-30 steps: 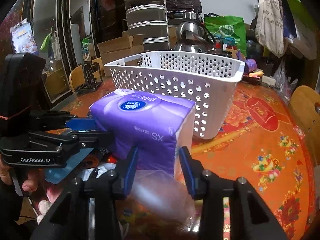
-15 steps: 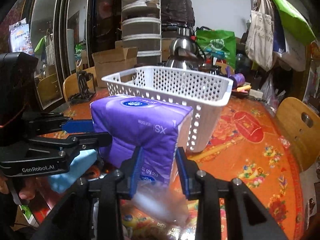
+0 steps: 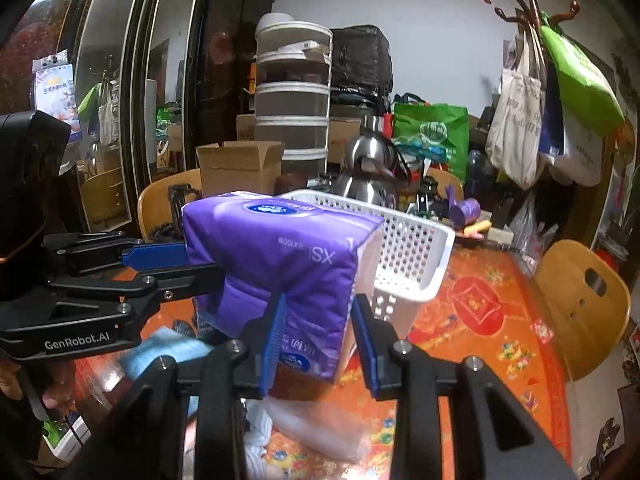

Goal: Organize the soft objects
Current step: 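Carry the purple tissue box into the white basket and release it, then move both tools back to the light-blue packet on the table, then grasp the light-blue packet with the left tool while the right tool grasps it too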

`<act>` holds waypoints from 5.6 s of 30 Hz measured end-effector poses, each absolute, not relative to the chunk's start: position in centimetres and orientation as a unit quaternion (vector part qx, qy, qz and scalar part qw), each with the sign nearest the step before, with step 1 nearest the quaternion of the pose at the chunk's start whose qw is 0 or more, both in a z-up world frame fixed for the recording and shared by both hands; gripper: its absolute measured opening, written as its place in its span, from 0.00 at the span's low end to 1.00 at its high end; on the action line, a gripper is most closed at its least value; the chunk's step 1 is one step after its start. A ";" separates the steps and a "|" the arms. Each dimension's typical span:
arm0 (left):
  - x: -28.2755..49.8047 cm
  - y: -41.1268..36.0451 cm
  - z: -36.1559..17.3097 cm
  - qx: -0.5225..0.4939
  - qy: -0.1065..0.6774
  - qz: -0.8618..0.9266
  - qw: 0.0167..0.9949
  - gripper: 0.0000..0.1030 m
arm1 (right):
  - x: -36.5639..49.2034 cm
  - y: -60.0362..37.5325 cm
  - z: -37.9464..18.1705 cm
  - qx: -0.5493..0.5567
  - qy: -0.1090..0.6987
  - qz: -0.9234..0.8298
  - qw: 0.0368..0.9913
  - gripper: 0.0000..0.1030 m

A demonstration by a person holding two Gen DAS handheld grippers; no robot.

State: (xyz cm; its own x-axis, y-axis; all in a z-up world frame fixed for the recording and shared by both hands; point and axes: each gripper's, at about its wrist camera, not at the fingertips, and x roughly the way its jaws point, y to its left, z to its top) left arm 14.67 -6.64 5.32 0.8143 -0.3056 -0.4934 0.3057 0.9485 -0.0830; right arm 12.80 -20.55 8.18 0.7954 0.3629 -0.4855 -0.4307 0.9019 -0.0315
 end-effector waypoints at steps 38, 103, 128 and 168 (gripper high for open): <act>33.6 -5.3 9.3 -0.015 0.325 -0.145 0.935 0.32 | 28.7 -19.7 9.9 -0.045 0.289 0.197 0.936 0.32; 8.4 6.6 -7.5 -0.094 0.341 -0.094 0.931 0.82 | 7.4 -13.8 -0.7 -0.037 0.331 0.222 0.916 0.82; 9.2 5.3 -10.3 -0.091 0.348 -0.153 0.920 0.79 | 7.9 -10.2 -3.5 -0.087 0.353 0.277 0.889 0.31; 9.5 8.1 -10.4 -0.154 0.344 -0.167 0.911 0.46 | 9.1 -9.0 -3.3 -0.135 0.342 0.298 0.881 0.25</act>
State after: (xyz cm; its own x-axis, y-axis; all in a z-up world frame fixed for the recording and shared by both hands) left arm 9.46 8.15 -10.45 0.7077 -0.4105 -0.5750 0.1981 0.8965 -0.3962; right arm 9.12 -8.97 -3.31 0.5882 0.4333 -0.6828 -0.6179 0.7855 -0.0339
